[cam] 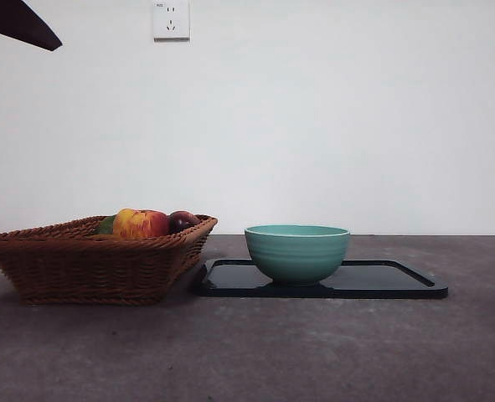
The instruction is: Pick up the wifruite, put it on the bowl, pick up the plate, put it on desk
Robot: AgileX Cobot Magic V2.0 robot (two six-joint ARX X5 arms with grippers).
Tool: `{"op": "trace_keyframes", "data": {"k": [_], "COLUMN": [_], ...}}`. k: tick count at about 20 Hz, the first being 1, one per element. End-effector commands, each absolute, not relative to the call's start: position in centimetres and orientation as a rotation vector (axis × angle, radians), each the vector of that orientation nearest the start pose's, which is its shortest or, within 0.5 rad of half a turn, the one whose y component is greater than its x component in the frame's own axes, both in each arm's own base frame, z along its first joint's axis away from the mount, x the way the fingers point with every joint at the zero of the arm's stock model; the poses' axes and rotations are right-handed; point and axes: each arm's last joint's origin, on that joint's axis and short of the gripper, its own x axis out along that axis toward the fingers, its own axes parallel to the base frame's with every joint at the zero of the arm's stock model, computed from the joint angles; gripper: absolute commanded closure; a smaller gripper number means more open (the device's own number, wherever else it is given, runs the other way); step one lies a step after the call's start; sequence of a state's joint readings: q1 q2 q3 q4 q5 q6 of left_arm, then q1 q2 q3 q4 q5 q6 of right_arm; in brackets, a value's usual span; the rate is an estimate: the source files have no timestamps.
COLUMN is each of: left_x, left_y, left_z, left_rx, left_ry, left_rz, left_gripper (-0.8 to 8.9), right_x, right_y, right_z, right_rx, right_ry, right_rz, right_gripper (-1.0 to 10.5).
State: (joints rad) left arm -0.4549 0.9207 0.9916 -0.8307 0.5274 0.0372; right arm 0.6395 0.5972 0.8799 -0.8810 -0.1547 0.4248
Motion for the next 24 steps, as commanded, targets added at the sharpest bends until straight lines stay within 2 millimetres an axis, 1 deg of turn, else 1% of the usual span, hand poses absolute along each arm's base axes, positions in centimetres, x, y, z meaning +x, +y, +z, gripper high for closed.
{"op": "trace_keyframes", "data": {"k": [1, 4, 6, 9, 13, 17, 21, 24], "left_x": [14.5, 14.5, 14.5, 14.5, 14.5, 14.5, 14.5, 14.5], "left_y": [-8.8, -8.8, -8.8, -8.8, -8.8, -8.8, -8.9, -8.8], "left_z": [33.3, 33.3, 33.3, 33.3, 33.3, 33.3, 33.3, 33.3], "left_rx": [0.018, 0.018, 0.018, 0.019, 0.019, 0.019, 0.019, 0.018], "left_ry": [0.737, 0.737, 0.737, 0.737, 0.736, 0.736, 0.737, 0.737], "left_rz": [-0.965, -0.966, -0.966, -0.966, -0.966, -0.966, -0.966, -0.966], "left_gripper": [4.10, 4.10, 4.10, 4.10, 4.10, 4.10, 4.10, 4.10], "right_x": [8.9, 10.9, 13.3, 17.5, 22.7, 27.3, 30.9, 32.8], "right_y": [7.2, 8.4, 9.5, 10.6, 11.5, 12.0, 12.9, 13.7], "right_z": [32.7, 32.5, 31.9, 30.8, 29.6, 28.2, 26.1, 24.3], "right_rx": [0.278, 0.282, 0.283, 0.259, 0.213, 0.177, 0.147, 0.147], "right_ry": [0.739, 0.736, 0.757, 0.821, 0.906, 0.967, 1.001, 0.999], "right_rz": [0.596, 0.576, 0.539, 0.474, 0.416, 0.371, 0.366, 0.370], "right_gripper": [6.7, 6.7, 6.7, 6.7, 6.7, 6.7, 6.7, 6.7]}}
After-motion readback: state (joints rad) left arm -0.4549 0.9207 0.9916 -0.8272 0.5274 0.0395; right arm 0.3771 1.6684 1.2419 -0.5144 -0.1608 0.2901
